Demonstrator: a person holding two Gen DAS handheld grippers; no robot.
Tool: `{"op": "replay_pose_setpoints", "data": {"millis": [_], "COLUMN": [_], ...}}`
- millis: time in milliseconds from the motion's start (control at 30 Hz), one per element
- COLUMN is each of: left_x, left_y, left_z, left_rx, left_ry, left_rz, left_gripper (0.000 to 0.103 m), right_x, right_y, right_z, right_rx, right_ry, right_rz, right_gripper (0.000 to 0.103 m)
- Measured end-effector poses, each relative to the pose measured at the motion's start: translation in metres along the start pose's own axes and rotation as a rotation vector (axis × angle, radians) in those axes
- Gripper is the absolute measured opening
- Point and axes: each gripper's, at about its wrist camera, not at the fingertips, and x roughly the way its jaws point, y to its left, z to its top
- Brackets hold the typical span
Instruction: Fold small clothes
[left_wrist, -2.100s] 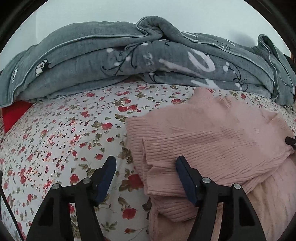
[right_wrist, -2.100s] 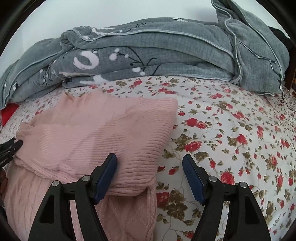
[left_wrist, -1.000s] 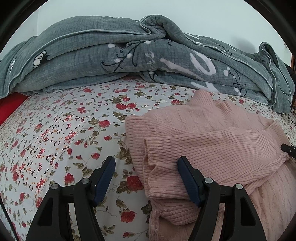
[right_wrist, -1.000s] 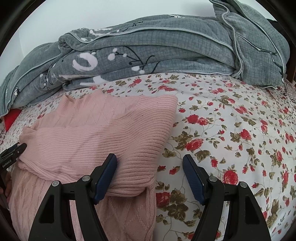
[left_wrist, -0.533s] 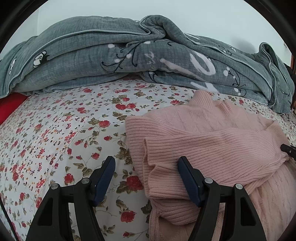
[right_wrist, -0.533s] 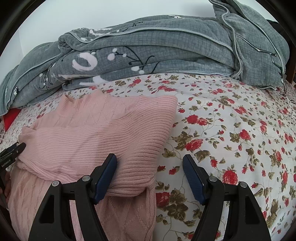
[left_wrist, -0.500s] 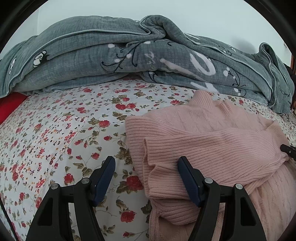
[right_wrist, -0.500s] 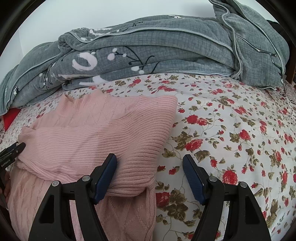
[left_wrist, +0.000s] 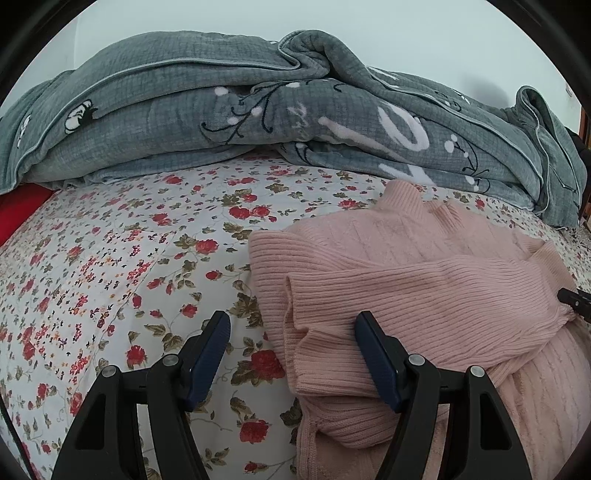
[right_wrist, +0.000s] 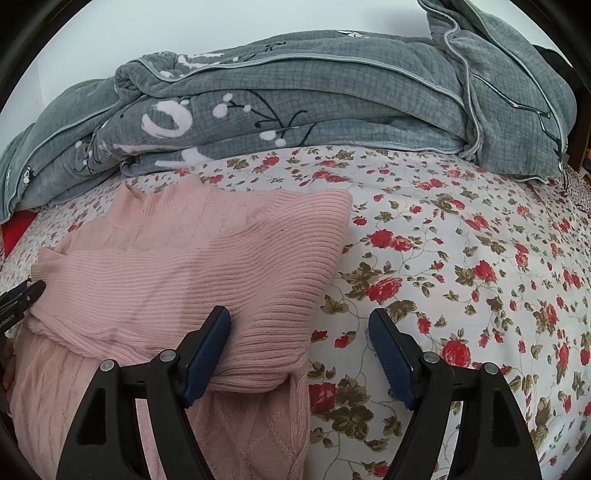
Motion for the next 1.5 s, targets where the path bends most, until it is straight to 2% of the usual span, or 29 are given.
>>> {"op": "replay_pose_setpoints", "data": {"millis": [667,833,933,1000,1100,1167,1267,1333,1400,1500], "left_x": [0.000,-0.009,-0.013,-0.015,-0.029,-0.035,-0.053,-0.066,-0.078,-0.097], "left_y": [0.000,0.003,0.006,0.012,0.025,0.028,0.020,0.011,0.004,0.005], "left_z": [0.000,-0.003,-0.009,-0.016,-0.029,-0.038,-0.051,-0.062,-0.071,-0.084], "left_rx": [0.000,-0.007,-0.029,-0.065,-0.134,-0.139,-0.059,0.020,0.079,0.058], "left_ry": [0.000,-0.030,-0.005,0.018,0.012,0.020,0.002,-0.024,-0.037,-0.027], "left_rz": [-0.002,-0.069,-0.094,-0.124,-0.151,-0.123,-0.050,0.016,0.067,0.047], "left_gripper": [0.070,0.068,0.068,0.068,0.068,0.068,0.067,0.066,0.066,0.065], "right_x": [-0.002,-0.005,-0.010,-0.020,-0.045,-0.060,-0.081,-0.097,-0.113,-0.138], "right_y": [-0.003,-0.003,-0.004,-0.004,-0.005,-0.007,-0.011,-0.014,-0.017,-0.024], "right_z": [0.000,0.000,-0.003,-0.004,-0.013,-0.021,-0.037,-0.051,-0.064,-0.087], "right_rx": [0.000,0.008,0.034,0.030,0.043,0.053,0.058,0.044,0.039,0.055], "right_ry": [-0.009,-0.016,-0.028,-0.051,-0.103,-0.111,-0.092,-0.085,-0.109,-0.107], "right_rz": [0.009,0.037,0.006,-0.014,-0.030,-0.012,0.006,-0.014,-0.061,-0.054], "right_gripper": [0.076,0.074,0.074,0.074,0.074,0.074,0.073,0.070,0.062,0.060]}}
